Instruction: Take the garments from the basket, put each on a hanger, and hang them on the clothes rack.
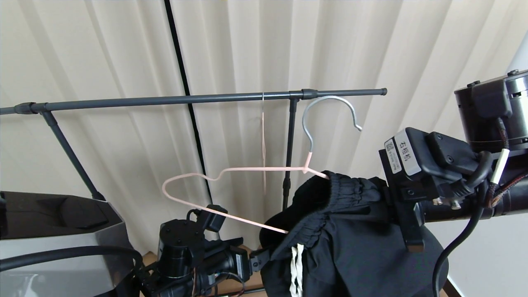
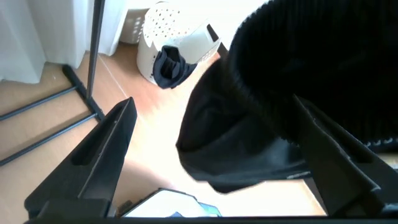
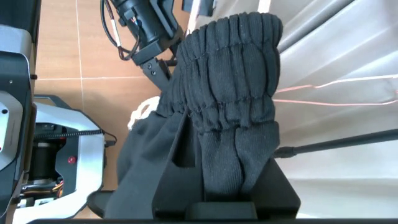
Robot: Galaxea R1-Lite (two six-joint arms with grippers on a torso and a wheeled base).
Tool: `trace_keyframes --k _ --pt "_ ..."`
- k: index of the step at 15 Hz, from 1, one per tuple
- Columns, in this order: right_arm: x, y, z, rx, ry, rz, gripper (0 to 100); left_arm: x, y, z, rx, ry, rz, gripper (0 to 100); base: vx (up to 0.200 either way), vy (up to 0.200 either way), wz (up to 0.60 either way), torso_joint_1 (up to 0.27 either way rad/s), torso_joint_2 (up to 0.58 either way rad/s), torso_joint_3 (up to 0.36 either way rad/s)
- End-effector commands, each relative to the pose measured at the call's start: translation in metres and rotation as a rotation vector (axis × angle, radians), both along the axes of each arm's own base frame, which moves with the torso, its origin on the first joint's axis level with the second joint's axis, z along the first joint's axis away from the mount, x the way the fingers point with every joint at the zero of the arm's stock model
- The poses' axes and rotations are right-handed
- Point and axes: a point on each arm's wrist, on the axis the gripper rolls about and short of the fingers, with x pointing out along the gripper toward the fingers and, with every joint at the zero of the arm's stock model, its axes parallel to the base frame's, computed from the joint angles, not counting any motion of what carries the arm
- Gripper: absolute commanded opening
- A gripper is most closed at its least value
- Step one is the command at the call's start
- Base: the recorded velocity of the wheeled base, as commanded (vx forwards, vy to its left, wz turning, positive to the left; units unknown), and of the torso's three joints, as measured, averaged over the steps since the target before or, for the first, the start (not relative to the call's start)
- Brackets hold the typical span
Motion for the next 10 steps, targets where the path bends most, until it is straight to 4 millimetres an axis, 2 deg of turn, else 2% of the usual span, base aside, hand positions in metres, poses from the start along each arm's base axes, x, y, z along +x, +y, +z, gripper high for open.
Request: trace_keyframes --k 1,6,10 --pt "-0.007 0.0 0.002 0.005 -0.003 0.02 0 0.001 -0.001 -0.003 -0.001 0.0 0.005 100 0.0 0.0 0.0 0.0 0.0 0.0" --pt "-0.011 0.002 -0.006 -0.011 0.02 0.04 0 0.005 -0.001 0.005 -0.087 -0.045 0.026 100 0.0 0.0 0.0 0.0 0.0 0.0" --pt "-0.015 0.003 -0.008 -0.015 0.023 0.054 0 0.005 0.0 0.001 -0.082 -0.039 0.029 100 0.0 0.0 0.0 0.0 0.0 0.0"
